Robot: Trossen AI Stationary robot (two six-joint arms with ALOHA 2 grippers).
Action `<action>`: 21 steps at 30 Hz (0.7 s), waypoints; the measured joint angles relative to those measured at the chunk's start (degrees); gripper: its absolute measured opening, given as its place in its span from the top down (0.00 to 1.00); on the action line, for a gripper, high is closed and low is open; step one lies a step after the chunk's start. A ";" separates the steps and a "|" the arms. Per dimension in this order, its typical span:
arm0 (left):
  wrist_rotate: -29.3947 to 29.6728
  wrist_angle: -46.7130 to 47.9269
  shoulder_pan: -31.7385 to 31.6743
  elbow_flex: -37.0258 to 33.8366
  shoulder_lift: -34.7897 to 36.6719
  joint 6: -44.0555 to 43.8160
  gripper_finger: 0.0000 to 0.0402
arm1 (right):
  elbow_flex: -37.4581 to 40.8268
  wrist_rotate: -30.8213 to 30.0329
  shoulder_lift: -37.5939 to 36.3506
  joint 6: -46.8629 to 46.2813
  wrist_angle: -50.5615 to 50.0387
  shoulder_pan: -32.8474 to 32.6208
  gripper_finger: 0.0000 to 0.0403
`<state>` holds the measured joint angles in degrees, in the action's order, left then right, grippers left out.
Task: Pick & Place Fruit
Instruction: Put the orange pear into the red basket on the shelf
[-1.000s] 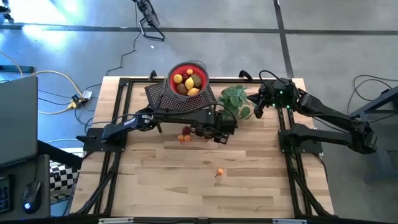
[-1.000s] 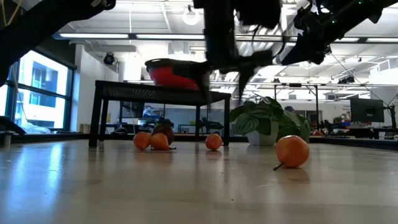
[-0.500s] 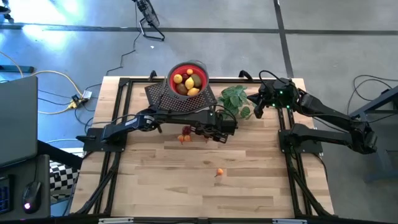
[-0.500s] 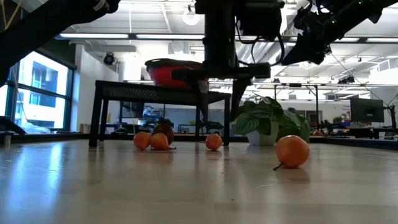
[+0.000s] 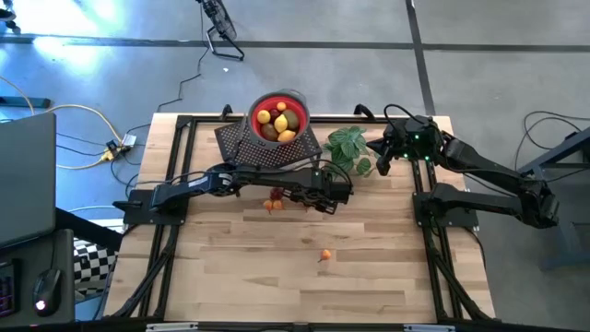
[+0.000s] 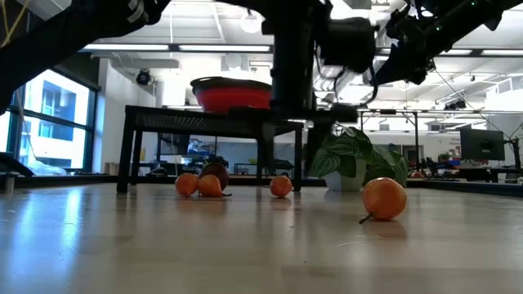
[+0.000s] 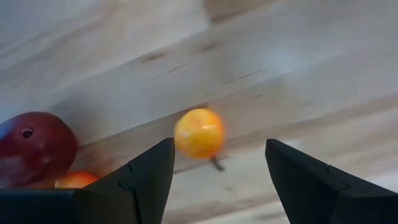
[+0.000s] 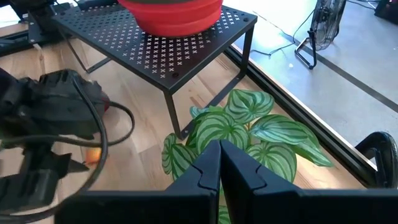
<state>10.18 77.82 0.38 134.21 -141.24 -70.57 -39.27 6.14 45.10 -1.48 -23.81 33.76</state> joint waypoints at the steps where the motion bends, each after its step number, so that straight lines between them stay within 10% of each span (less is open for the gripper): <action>1: 0.00 0.36 0.00 -0.15 -0.35 0.00 0.39 | 0.00 -0.01 0.00 0.00 -0.04 0.02 0.99; 21: -0.23 -3.74 0.02 -0.01 -1.67 1.56 0.39 | -0.02 -0.01 0.00 0.24 -1.92 0.02 0.99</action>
<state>9.95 74.09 0.40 134.19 -142.91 -69.00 -39.29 6.13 45.10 -1.23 -25.74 33.78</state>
